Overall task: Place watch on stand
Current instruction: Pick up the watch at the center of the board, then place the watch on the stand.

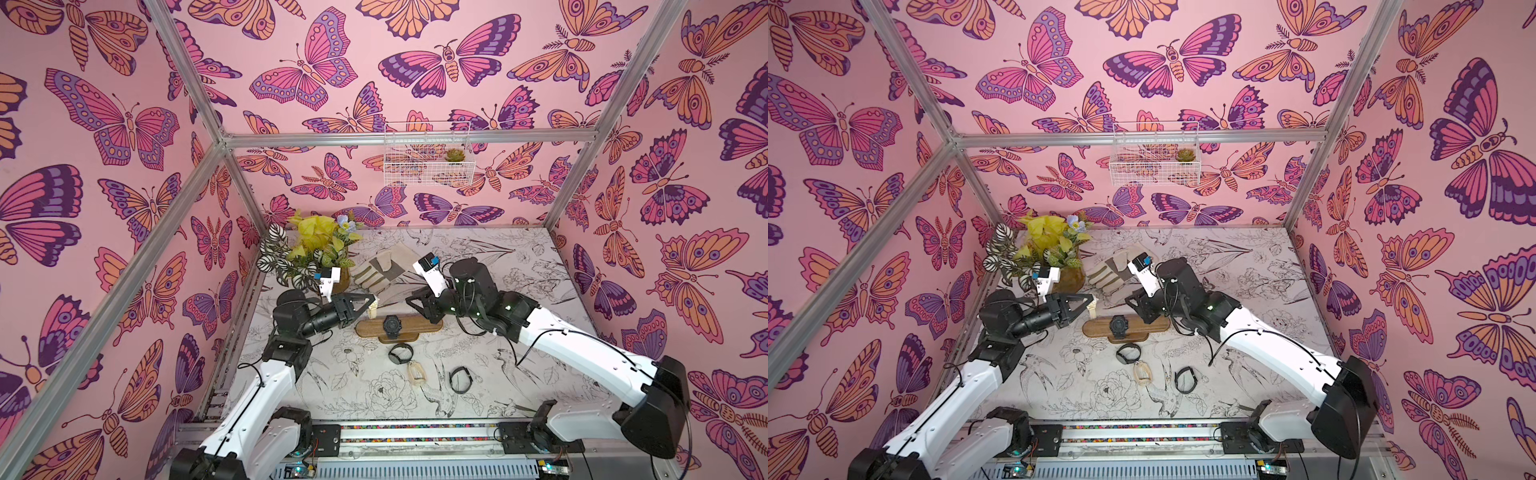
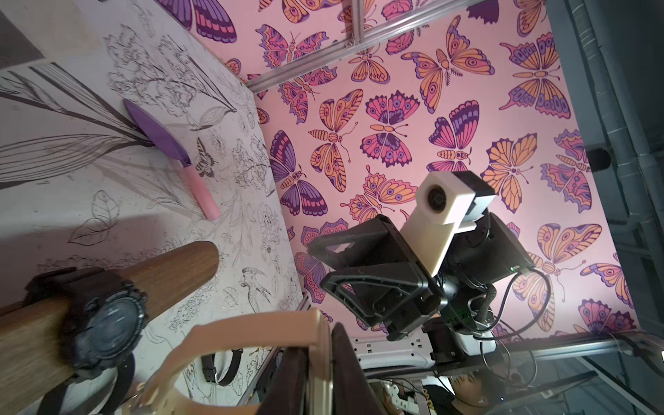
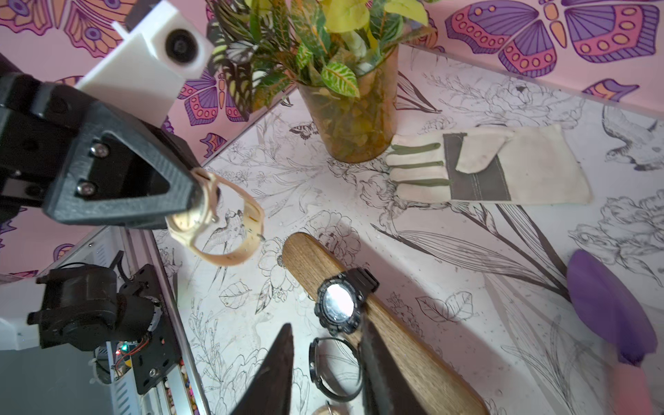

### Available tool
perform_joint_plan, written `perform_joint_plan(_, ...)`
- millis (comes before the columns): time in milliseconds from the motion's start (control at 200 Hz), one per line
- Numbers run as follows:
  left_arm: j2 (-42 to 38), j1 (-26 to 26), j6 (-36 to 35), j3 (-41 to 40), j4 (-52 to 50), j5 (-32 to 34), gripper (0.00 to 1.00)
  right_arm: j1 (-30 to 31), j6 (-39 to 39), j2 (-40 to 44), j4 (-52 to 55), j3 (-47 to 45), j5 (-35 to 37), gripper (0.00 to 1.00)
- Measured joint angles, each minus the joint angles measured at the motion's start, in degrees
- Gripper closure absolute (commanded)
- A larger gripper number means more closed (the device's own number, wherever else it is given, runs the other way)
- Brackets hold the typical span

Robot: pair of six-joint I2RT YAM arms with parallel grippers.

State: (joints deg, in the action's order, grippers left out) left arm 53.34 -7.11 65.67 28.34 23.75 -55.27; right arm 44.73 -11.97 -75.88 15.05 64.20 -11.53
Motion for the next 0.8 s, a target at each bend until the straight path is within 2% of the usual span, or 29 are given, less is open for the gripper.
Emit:
perform_joint_plan(120,-0.09,4.66,-0.02,-2.95,-0.31,-1.95,0.85,-2.91,-1.14,0.52,0.85,-2.23,0.2,0.68)
perform_joint_plan(240,0.57,6.82,-0.22,-5.57,-0.57,-2.95,0.85,-5.16,-2.43,0.55,2.01,-3.91,0.5,0.68)
perform_joint_plan(451,4.11,8.66,-1.62,-6.6,-1.95,-3.37,0.85,-7.87,-3.67,-0.72,4.28,-4.02,1.68,0.69)
perform_joint_plan(801,7.89,8.76,-5.49,-7.65,-3.56,-1.49,0.84,-9.31,-4.57,-4.02,5.81,-4.02,1.25,0.7)
